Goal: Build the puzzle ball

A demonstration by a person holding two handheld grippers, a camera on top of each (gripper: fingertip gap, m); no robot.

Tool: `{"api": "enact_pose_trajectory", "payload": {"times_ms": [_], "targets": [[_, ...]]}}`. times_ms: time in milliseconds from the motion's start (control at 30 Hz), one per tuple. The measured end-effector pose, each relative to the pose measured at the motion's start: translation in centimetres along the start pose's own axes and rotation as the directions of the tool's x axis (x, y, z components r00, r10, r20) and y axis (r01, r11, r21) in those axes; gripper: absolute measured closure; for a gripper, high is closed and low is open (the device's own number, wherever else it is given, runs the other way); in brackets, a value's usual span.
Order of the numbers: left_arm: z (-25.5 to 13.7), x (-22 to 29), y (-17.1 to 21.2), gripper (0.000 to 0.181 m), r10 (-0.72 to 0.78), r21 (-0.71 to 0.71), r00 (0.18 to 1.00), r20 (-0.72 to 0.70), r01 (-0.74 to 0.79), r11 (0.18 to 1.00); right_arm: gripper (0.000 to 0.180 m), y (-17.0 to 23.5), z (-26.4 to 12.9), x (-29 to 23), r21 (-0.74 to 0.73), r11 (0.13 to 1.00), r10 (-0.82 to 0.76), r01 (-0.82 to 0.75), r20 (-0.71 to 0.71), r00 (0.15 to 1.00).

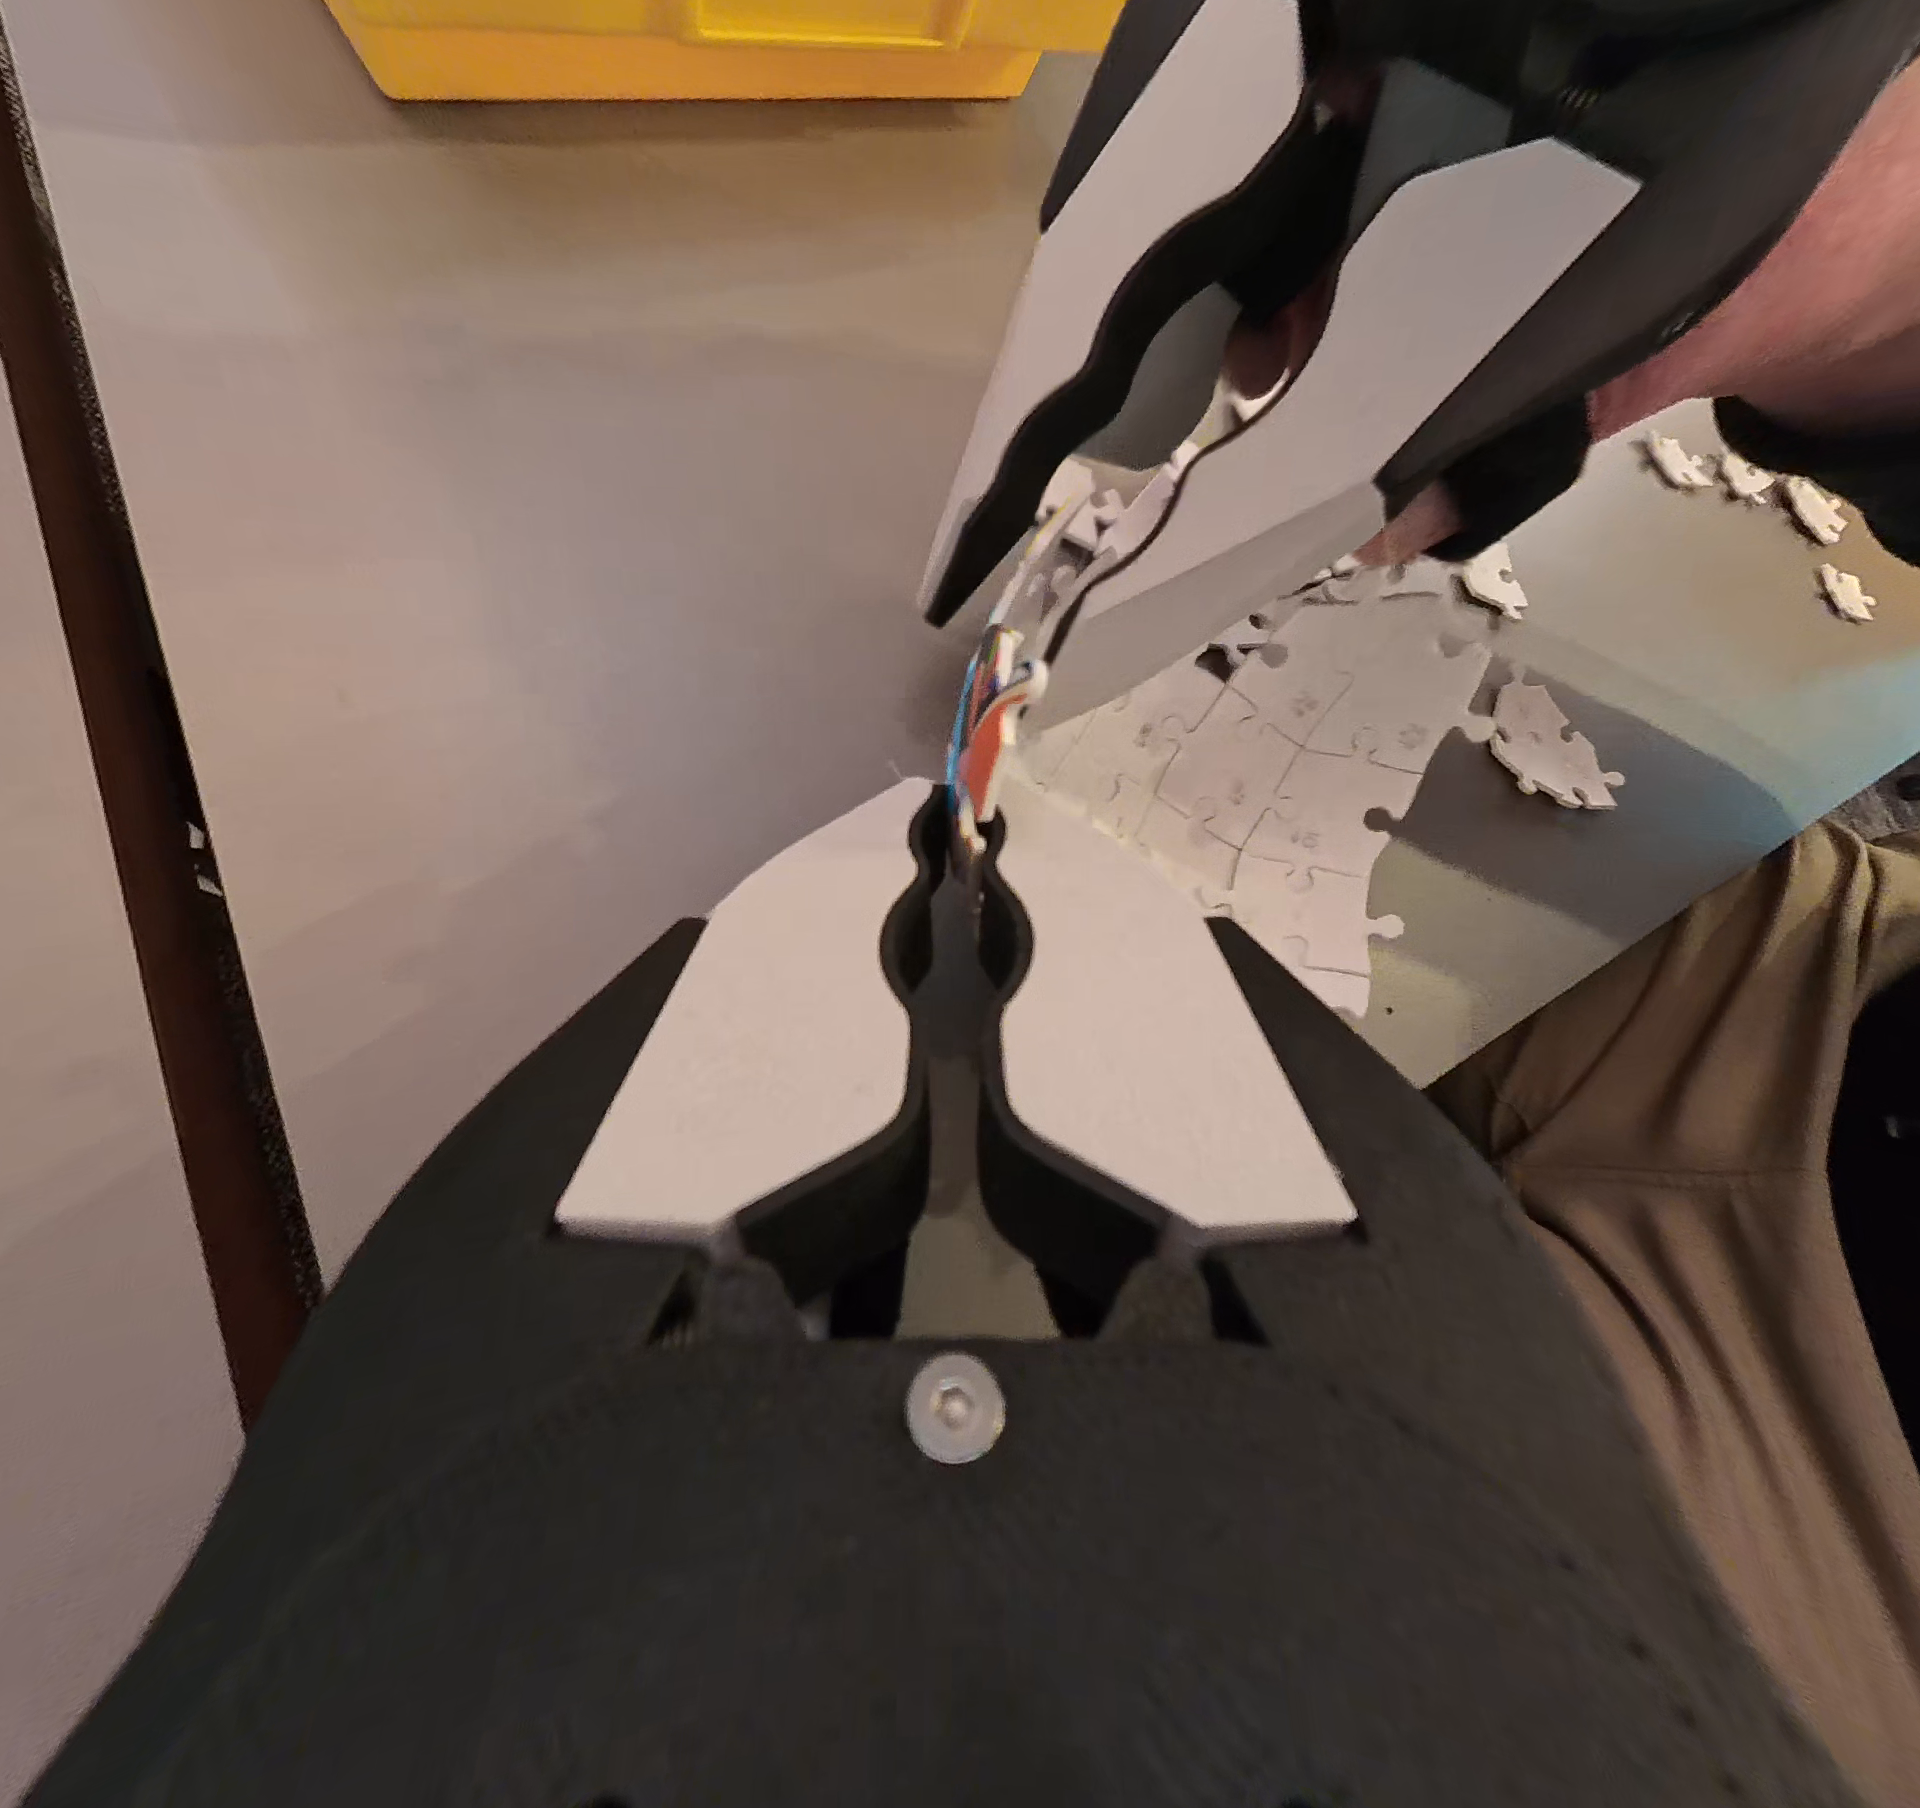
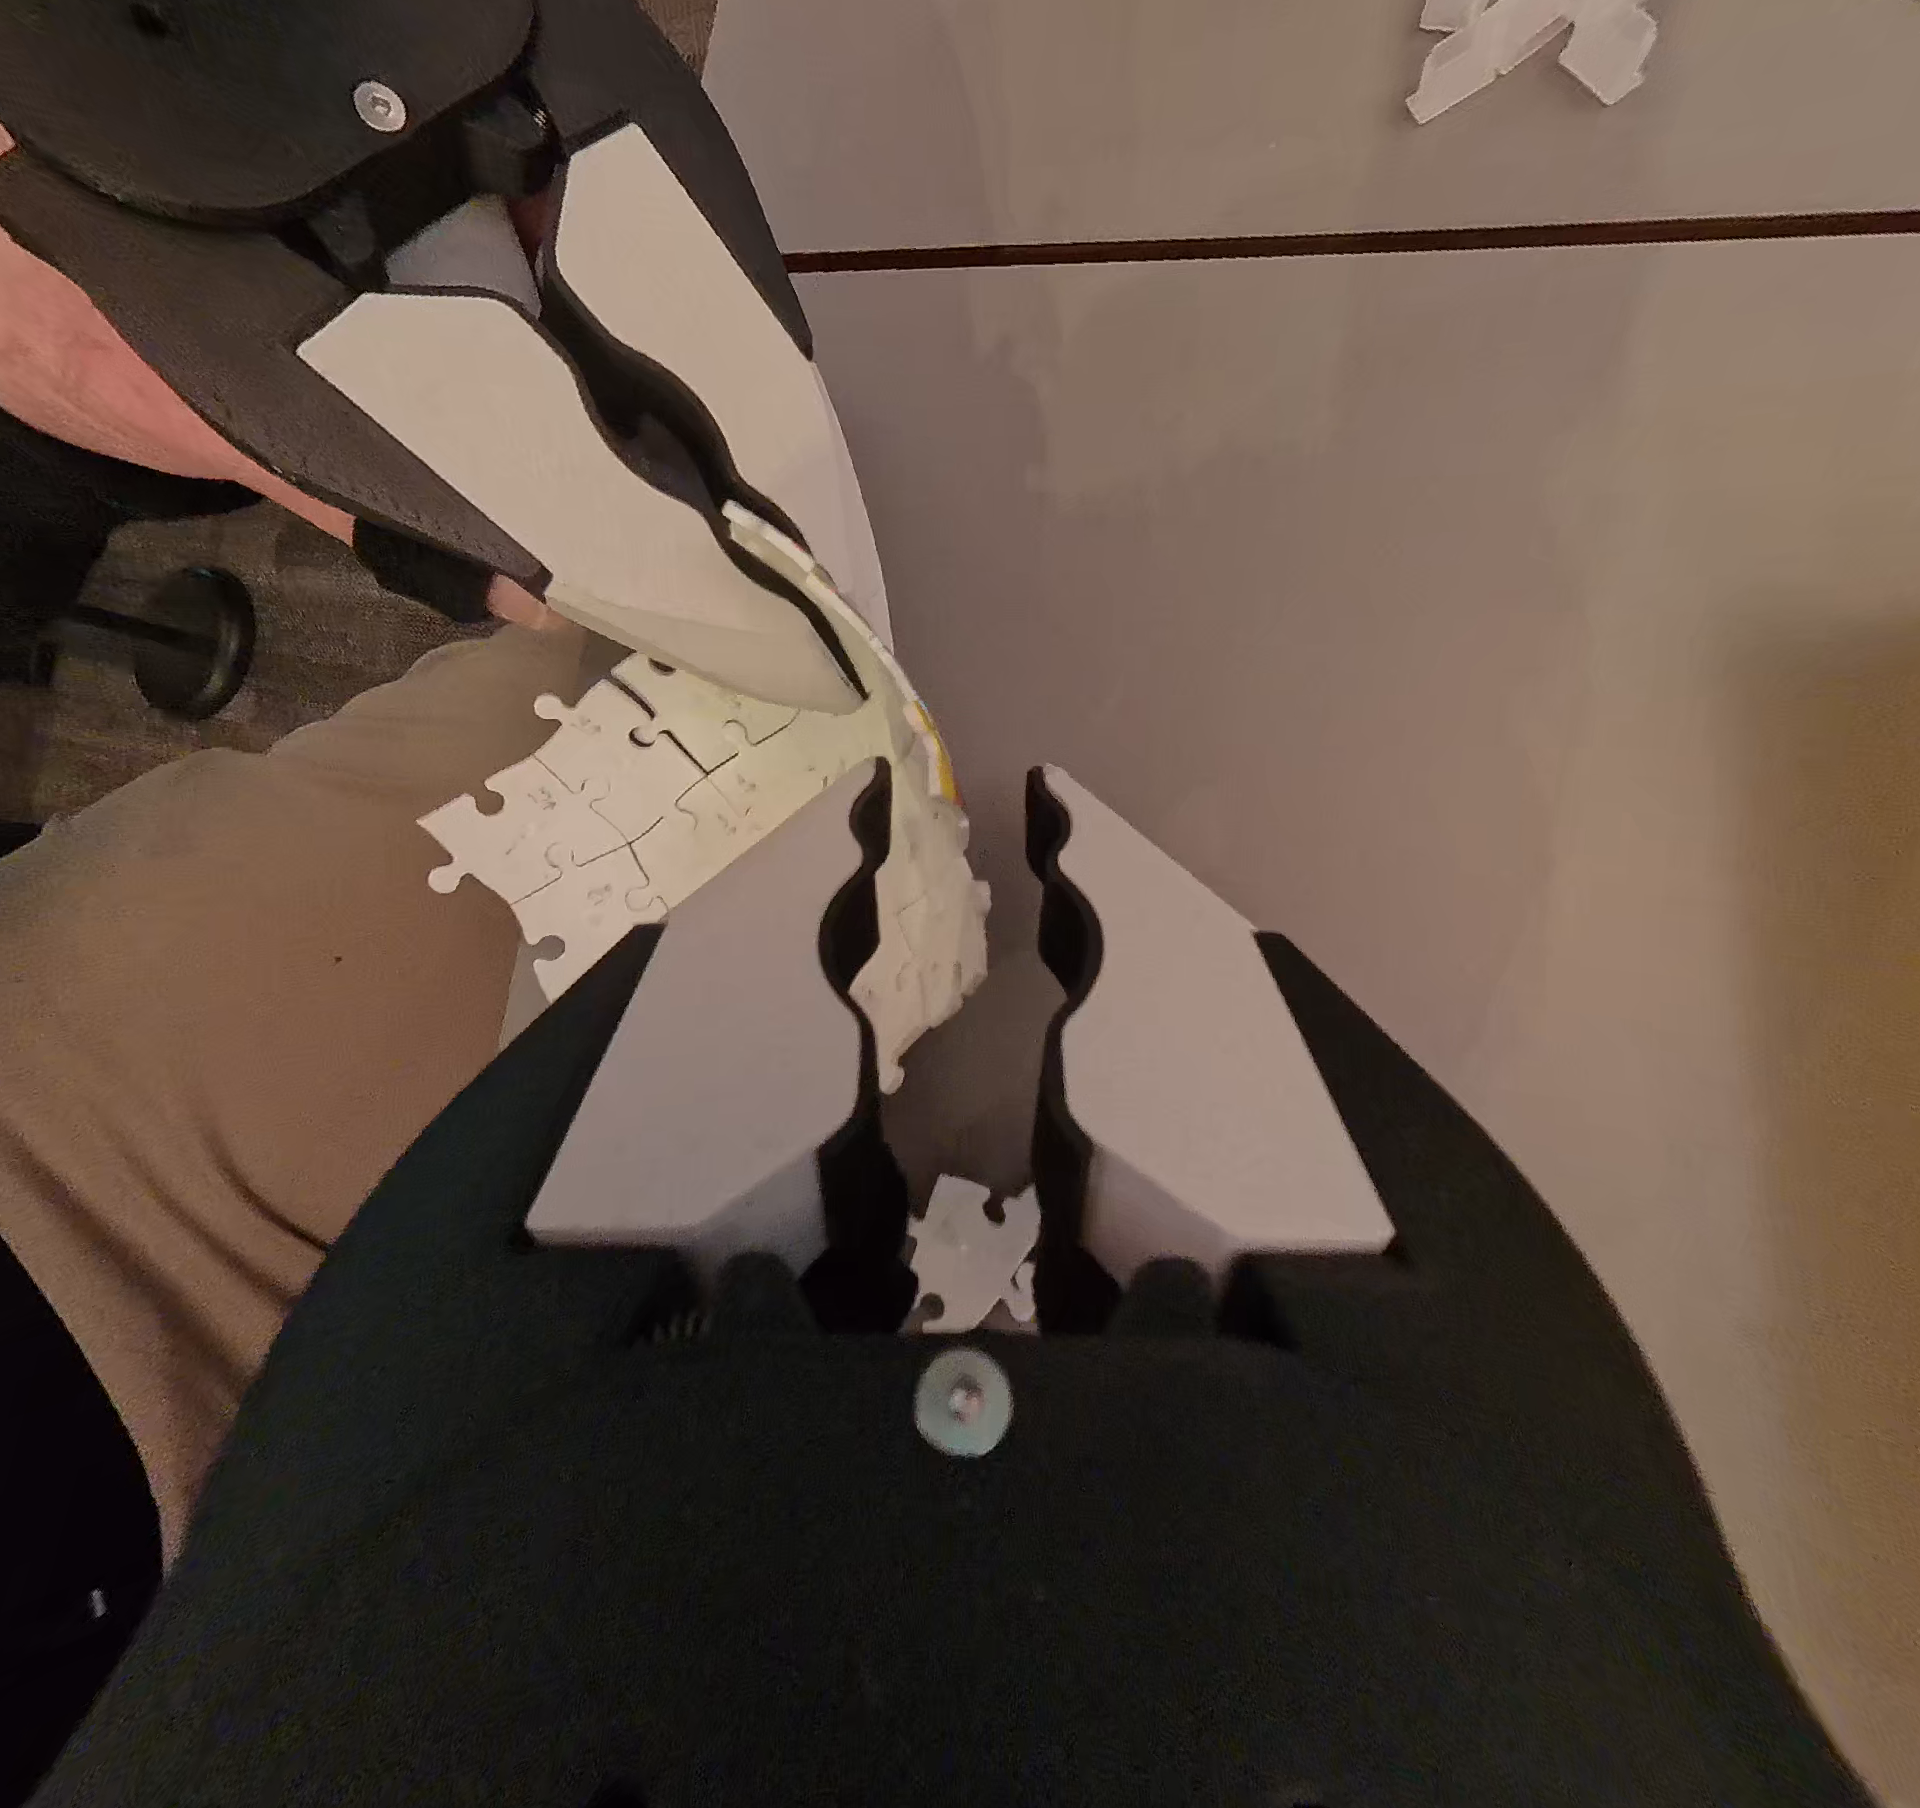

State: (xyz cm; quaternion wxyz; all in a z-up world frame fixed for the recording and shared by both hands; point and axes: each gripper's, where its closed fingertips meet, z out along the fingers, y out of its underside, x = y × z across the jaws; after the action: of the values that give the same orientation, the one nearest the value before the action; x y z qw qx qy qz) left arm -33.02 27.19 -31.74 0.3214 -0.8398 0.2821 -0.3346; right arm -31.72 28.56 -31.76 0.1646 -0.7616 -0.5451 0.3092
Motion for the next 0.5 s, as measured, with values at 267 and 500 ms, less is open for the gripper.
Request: {"api": "enact_pose_trajectory", "payload": {"times_ms": [267, 500], "targets": [[0.24, -0.04, 0.1, 0.178, -0.004, -0.002, 1.0, -0.006, 0.004, 1.0, 0.167, -0.2, 0.9, -0.18, -0.01, 1.0, -0.018, 0.018, 0.014, 1.0], [0.28, -0.03, -0.02, 0.178, -0.003, 0.004, 1.0, -0.009, 0.003, 1.0, 0.17, -0.18, 0.71, -0.3, 0.002, 1.0, -0.024, 0.024, 0.039, 0.999]]}}
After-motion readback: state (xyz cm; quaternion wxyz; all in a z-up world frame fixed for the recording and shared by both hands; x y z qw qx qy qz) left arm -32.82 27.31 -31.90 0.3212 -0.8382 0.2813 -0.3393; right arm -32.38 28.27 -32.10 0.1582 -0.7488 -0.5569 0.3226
